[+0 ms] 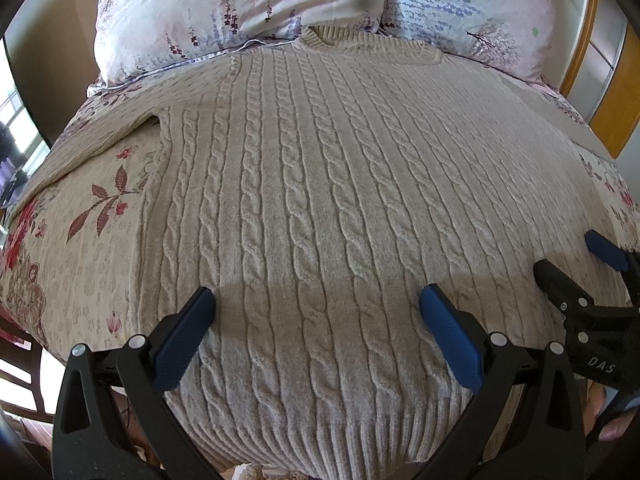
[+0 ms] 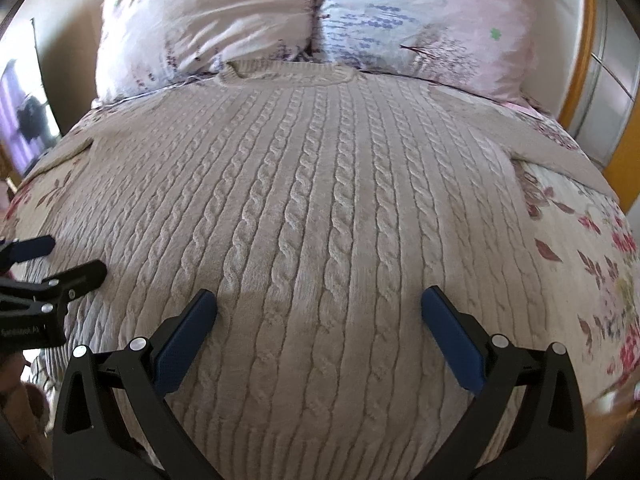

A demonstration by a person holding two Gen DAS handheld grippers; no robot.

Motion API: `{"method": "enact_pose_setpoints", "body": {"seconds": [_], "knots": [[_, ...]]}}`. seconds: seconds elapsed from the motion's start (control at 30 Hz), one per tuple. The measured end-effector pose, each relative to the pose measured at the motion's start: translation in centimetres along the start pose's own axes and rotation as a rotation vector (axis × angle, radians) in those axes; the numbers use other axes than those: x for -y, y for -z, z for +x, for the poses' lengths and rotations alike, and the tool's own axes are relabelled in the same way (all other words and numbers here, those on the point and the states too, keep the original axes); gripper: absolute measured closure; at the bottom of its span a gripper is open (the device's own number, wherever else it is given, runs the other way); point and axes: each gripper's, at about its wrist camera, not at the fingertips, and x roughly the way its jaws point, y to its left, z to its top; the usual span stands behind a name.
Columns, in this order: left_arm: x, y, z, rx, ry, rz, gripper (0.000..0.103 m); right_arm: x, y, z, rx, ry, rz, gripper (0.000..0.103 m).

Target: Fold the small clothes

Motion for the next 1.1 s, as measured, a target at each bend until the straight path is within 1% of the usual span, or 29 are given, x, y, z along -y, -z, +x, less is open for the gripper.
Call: {"method": "enact_pose_setpoints", "body": {"seconds": [0.07, 0.37, 0.63, 0.77, 0.83, 0.9, 1.0, 1.03, 1.1], "knots": [[0.2, 0.0, 0.0, 0.000, 0.003, 0.008, 0.002, 0.1, 0.2, -0.2, -0.005, -0.012, -0.013, 0.001], [0.1, -0.2, 0.2, 0.018, 0.006, 0.021, 0.002, 0.0, -0.1, 0.1, -0.015, -0.017, -0.017, 0.001], [0.2, -0.3, 0.4, 0.018, 0.007, 0.028, 0.002, -0.2, -0.2, 0.4, -0.007, -0.013, -0.011, 0.001], [0.3, -0.5, 0.4, 0.020, 0.009, 0.039, 0.002, 0.2, -0.6, 0.4, -0.004, -0.030, 0.009, 0.001], [0.2, -0.7, 0.5, 0.021, 0.016, 0.051, 0.002, 1.4, -1.4, 0.3, 0.007, -0.039, 0.054, 0.001], [0.0, -0.9, 0.6, 0.025, 0.025, 0.055, 0.002, 3.0, -2.1, 0.1, 0.026, -0.049, 0.108, 0.004], [-0.5, -1.6, 0.7, 0.033, 0.037, 0.053, 0.002, 6.9, -3.8, -0.3, 0.060, -0.040, 0.227, 0.007], [-0.8, -2.0, 0.8, 0.038, 0.045, 0.052, 0.002, 9.0, -4.6, -0.4, 0.072, -0.036, 0.284, 0.008], [-1.5, -2.8, 0.8, 0.050, 0.043, 0.051, 0.002, 11.9, -5.7, -0.3, 0.080, -0.026, 0.362, 0.012]]}}
